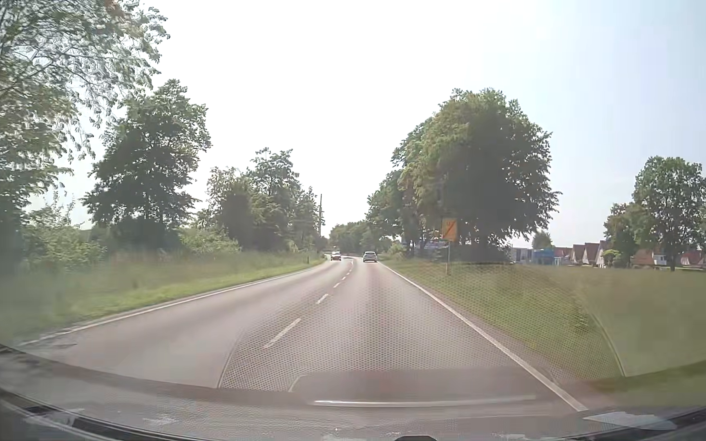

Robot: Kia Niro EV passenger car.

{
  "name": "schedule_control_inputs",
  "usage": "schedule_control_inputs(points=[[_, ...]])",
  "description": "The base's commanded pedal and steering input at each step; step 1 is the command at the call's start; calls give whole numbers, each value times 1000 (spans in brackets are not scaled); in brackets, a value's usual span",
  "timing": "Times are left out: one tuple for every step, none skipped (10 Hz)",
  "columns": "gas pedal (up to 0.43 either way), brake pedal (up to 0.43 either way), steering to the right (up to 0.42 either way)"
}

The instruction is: Follow the waypoints while adhering to traffic rules and regulations

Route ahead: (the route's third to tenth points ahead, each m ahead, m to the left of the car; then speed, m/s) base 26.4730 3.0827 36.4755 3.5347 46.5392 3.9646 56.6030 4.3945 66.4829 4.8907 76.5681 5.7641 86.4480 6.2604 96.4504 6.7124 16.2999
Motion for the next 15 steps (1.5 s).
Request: schedule_control_inputs(points=[[177, 0, -1], [177, 0, -1], [177, 0, -1], [177, 0, -1], [177, 0, -1], [177, 0, -1], [177, 0, -1], [177, 0, -1], [177, 0, -1], [177, 0, -1], [177, 0, -1], [177, 0, -1], [177, 0, -1], [177, 0, -1], [177, 0, -1]])
